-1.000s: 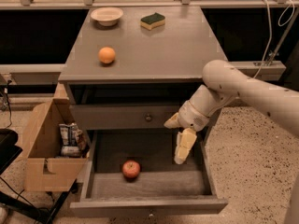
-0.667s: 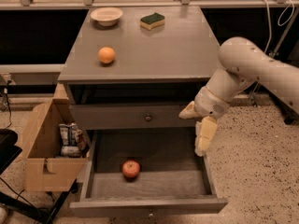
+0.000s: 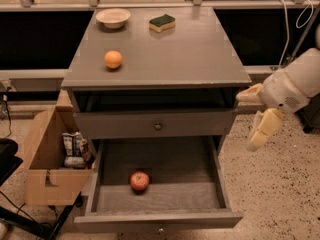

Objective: Place apple into middle drawer

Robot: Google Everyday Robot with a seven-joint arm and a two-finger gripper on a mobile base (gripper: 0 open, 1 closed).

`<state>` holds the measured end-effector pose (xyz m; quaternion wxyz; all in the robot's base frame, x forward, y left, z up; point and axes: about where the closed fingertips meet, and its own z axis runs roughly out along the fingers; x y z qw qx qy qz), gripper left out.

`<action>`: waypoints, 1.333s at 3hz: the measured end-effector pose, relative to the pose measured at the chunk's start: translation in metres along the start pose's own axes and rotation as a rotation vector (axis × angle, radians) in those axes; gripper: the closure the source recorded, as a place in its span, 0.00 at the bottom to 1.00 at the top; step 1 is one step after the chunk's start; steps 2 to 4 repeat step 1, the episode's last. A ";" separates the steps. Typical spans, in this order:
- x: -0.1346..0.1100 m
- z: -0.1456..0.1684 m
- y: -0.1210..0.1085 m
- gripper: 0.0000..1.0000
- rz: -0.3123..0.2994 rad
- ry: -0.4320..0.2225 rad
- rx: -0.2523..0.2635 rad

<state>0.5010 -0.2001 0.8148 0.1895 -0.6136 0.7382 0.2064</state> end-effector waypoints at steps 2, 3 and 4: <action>0.015 -0.040 -0.016 0.00 0.124 -0.196 0.206; 0.015 -0.040 -0.016 0.00 0.124 -0.196 0.206; 0.015 -0.040 -0.016 0.00 0.124 -0.196 0.206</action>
Offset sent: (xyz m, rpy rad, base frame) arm 0.0000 0.0000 0.0000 0.0000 0.0000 0.0000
